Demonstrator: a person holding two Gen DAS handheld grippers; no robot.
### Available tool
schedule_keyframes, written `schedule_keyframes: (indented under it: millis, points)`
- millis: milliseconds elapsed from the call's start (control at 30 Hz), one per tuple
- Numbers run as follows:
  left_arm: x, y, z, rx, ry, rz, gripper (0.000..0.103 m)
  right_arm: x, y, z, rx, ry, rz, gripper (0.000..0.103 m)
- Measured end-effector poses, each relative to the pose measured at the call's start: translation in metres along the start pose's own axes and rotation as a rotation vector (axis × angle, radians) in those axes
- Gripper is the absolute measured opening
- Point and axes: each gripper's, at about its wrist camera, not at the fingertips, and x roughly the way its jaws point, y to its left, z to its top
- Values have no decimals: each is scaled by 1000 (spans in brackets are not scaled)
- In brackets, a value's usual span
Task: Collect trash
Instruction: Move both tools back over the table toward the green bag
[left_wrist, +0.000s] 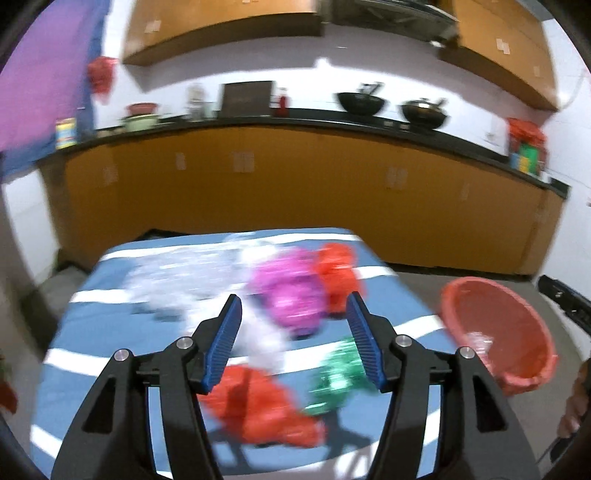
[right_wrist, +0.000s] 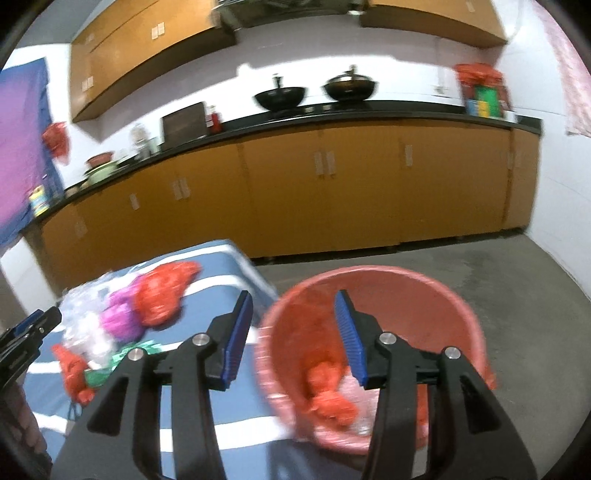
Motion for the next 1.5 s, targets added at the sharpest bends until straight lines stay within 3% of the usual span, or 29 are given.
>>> schedule_keyframes:
  millis: [333, 533, 867, 1200, 1333, 1500]
  points:
    - [-12, 100, -17, -137, 1, 245, 62, 24, 98, -21, -73, 100, 151, 47]
    - [-17, 135, -25, -182, -12, 323, 64, 40, 140, -35, -111, 155, 180, 47]
    - [-13, 162, -37, -219, 9, 338, 65, 57, 181, -57, -194, 242, 235, 47]
    - [-12, 168, -40, -232, 18, 329, 66, 75, 198, -72, -252, 305, 214, 47]
    - [-10, 166, -39, -233, 23, 314, 66, 81, 194, -73, -243, 335, 213, 27]
    - [-7, 154, -36, -221, 25, 281, 66, 78, 190, -70, -246, 310, 192, 23]
